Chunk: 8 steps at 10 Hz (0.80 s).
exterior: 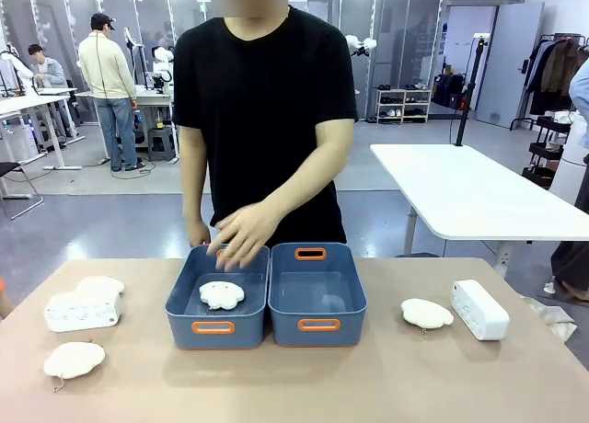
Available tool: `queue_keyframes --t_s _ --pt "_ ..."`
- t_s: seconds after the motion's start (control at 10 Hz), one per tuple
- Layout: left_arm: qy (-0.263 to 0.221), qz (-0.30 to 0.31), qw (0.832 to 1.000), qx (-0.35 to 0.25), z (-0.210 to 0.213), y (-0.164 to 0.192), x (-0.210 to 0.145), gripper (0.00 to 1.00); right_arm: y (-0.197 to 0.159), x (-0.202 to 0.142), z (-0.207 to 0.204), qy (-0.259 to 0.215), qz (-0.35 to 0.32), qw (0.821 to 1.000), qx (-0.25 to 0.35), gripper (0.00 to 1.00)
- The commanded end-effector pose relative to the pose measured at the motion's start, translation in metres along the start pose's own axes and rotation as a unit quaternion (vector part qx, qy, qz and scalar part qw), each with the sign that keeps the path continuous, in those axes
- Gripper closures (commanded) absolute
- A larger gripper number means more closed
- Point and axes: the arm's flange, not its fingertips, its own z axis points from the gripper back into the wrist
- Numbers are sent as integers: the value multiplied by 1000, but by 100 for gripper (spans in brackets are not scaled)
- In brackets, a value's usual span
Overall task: Sort the digital clocks into the basket.
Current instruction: Pick up the Digital clock from the table and place it into the empty Plastic storage basket.
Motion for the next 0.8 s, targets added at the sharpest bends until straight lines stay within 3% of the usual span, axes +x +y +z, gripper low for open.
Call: queue_keyframes --t_s 0.0,0.1,0.2,0.3,0.4,0.7 --pt "14 -42 999 1 -1 -5 1 0 1 1 0 -2 -2 1000 3 0" --pt "57 -128 990 24 -7 -16 10 0 1 1 0 -2 -2 1000 3 0" --pt "124 -237 961 63 -21 -29 25 0 1 1 0 -2 -2 1000 3 0" --pt "185 -361 901 156 -42 -34 46 0 1 1 0 -2 -2 1000 3 0" --pt "242 -487 788 289 -74 -30 69 0 1 1 0 -2 -2 1000 3 0" --pt "363 -611 646 278 -174 -23 95 0 1 1 0 -2 -2 1000 3 0"
